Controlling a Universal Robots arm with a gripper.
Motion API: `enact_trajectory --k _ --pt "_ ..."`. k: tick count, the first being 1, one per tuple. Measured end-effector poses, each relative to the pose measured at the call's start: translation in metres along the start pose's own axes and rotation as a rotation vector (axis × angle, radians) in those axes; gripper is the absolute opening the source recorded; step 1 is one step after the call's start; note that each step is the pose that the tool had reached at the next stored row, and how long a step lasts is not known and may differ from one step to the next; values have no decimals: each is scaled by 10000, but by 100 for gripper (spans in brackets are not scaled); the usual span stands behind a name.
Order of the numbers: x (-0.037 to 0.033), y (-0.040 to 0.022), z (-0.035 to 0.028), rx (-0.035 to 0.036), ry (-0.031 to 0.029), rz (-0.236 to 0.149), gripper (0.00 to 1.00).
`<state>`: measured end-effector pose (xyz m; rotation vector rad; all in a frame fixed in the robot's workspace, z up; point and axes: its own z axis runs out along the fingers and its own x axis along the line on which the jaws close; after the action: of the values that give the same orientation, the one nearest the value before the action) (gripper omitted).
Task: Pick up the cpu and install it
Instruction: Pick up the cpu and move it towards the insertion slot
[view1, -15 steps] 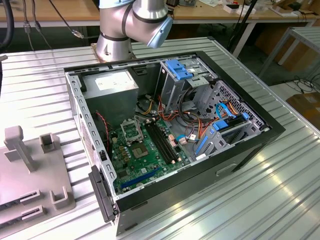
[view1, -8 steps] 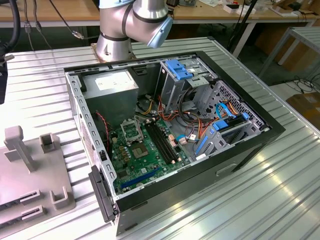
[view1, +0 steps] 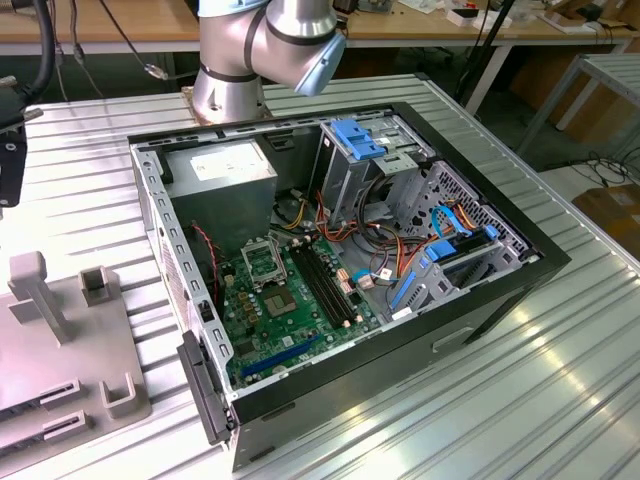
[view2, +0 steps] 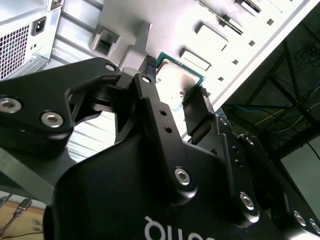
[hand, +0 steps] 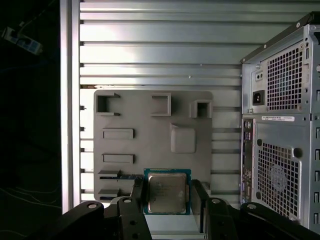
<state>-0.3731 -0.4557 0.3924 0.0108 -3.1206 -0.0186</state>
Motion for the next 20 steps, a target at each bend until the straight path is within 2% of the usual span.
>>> enact_trajectory --k 20 --pt "-160 -1 -4 0 42 1 47"
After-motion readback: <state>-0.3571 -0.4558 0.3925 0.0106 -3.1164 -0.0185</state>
